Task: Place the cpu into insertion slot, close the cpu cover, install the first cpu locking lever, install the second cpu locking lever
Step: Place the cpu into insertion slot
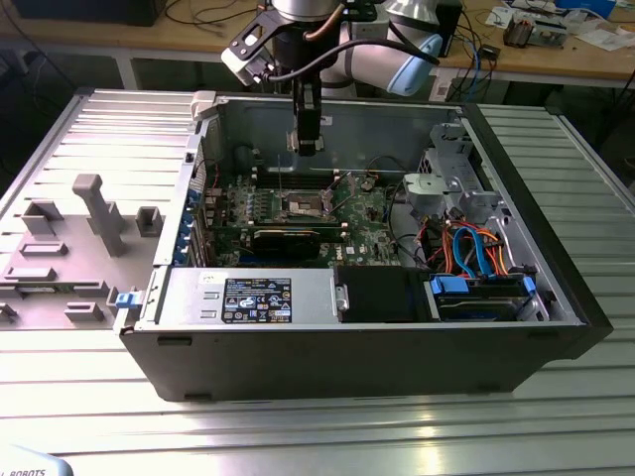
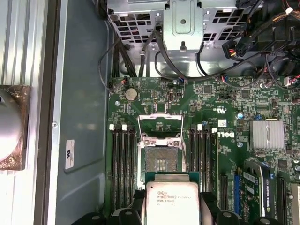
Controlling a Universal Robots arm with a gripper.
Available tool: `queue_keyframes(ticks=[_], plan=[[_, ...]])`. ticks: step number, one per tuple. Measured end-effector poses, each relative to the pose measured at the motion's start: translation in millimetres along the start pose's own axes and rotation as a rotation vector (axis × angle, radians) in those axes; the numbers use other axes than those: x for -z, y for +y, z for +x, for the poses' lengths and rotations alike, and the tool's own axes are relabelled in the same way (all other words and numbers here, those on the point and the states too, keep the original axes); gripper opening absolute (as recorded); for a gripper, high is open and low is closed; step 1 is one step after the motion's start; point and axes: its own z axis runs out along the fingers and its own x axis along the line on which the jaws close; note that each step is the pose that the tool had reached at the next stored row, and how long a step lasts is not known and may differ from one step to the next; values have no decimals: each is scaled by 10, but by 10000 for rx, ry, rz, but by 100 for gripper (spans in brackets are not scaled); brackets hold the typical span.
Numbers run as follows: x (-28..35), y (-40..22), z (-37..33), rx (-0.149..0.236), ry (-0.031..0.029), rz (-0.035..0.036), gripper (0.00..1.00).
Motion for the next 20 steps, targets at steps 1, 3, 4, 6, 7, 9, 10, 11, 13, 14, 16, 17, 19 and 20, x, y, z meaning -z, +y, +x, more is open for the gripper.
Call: queue_keyframes(ticks=[1,3,4,6,7,9,10,11,13,14,16,17,19,20], plan=[[0,0,0,-1,0,0,54],[0,0,0,-2,-1,-1,54],[0,0,0,-2,0,0,54],[-5,-10,2,-140,-7,-6,54],[-14,-14,2,-311,-14,-12,54],[-26,-14,13,-457,-21,-11,54],[-47,-6,25,-463,-21,-6,54],[-70,-6,42,-461,-25,-1,54],[-118,9,88,-434,-77,1,54],[-124,9,92,-423,-84,1,54],[-151,9,93,-376,-149,-6,54],[-150,9,93,-375,-151,-10,54],[-150,8,93,-373,-150,-12,54],[-152,5,94,-375,-148,-44,54]])
